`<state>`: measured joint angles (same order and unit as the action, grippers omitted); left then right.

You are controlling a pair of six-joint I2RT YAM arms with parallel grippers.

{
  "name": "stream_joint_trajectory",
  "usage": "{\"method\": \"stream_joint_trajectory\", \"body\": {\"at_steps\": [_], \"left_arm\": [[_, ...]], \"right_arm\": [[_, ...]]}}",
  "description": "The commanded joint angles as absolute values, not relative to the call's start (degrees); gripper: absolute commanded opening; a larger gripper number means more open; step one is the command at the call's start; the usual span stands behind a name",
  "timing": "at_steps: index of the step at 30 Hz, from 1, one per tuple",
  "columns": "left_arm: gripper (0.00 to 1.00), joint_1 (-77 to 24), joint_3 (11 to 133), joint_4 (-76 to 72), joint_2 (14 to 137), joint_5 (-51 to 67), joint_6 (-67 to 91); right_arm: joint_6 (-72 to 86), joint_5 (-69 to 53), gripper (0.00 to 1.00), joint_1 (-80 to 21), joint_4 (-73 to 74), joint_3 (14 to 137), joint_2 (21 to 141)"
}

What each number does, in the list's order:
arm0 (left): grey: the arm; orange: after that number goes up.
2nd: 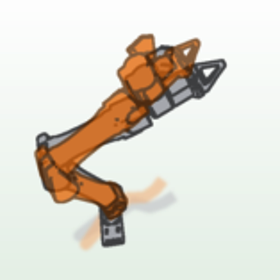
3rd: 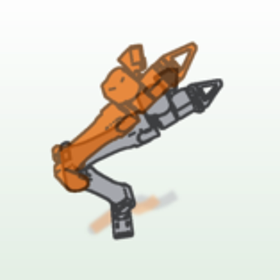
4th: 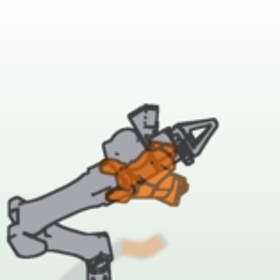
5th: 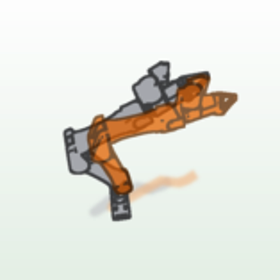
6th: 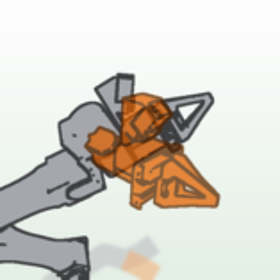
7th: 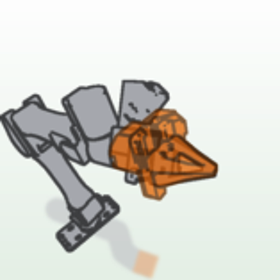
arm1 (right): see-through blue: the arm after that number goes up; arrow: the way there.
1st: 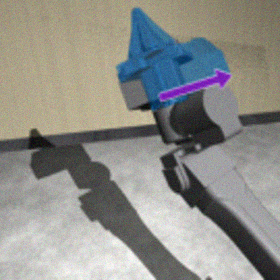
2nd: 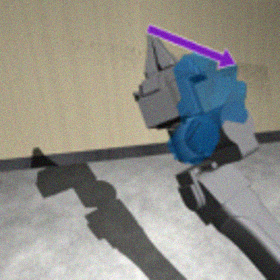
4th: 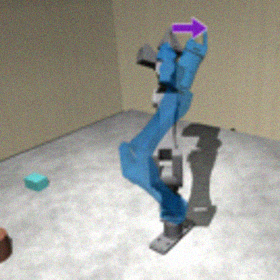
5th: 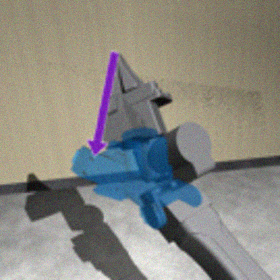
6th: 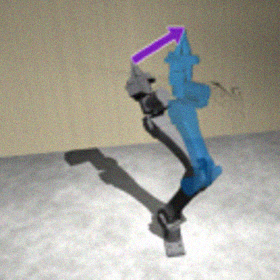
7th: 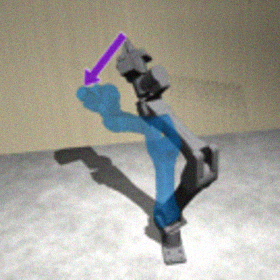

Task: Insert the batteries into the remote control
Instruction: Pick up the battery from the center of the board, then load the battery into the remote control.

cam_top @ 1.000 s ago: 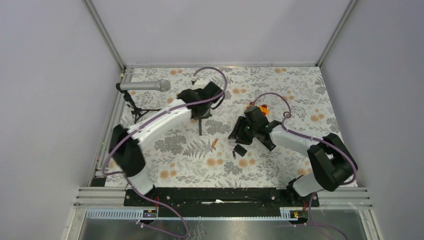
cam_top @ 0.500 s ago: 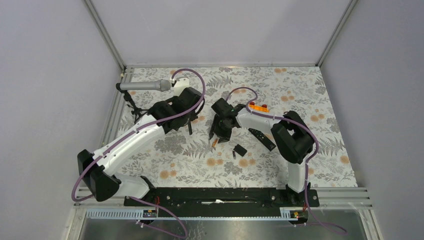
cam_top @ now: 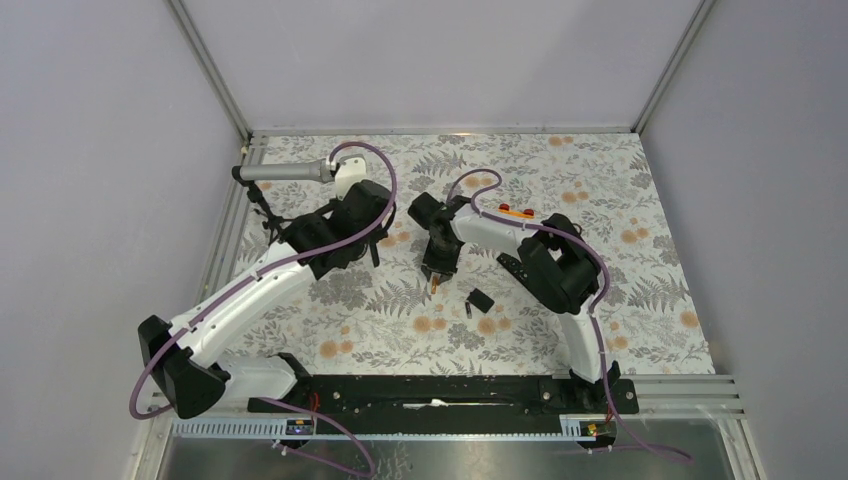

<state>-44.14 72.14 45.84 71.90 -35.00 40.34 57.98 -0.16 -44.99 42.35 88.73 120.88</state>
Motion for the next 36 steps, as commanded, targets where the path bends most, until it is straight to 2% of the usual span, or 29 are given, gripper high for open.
{"method": "stream_joint_trajectory", "body": {"at_steps": [1,11,17,23,29,36], "left_arm": [[0.00,-43.74,70.59,40.93,69.11,-37.02,39.51],[0.00,-43.41,68.34,37.10,68.05,-32.01,36.46],[0.00,-42.73,68.00,35.80,68.54,-27.01,36.15],[0.00,-40.10,68.76,33.84,70.14,-18.74,37.02],[0.00,-37.97,72.30,28.06,75.46,-1.10,34.95],[0.00,-33.22,79.46,19.98,84.51,25.62,38.30]], "right_arm": [[59.52,5.21,0.33,-45.61,49.55,92.82,123.23],[57.12,7.92,0.05,-46.22,47.70,88.60,121.73],[54.86,14.70,0.03,-46.07,46.24,86.31,114.52],[51.98,20.99,0.03,-42.51,46.78,83.42,102.08],[45.15,19.58,0.04,-34.90,40.23,76.61,85.23],[37.33,14.70,0.05,-33.83,34.20,76.98,73.49]]}}
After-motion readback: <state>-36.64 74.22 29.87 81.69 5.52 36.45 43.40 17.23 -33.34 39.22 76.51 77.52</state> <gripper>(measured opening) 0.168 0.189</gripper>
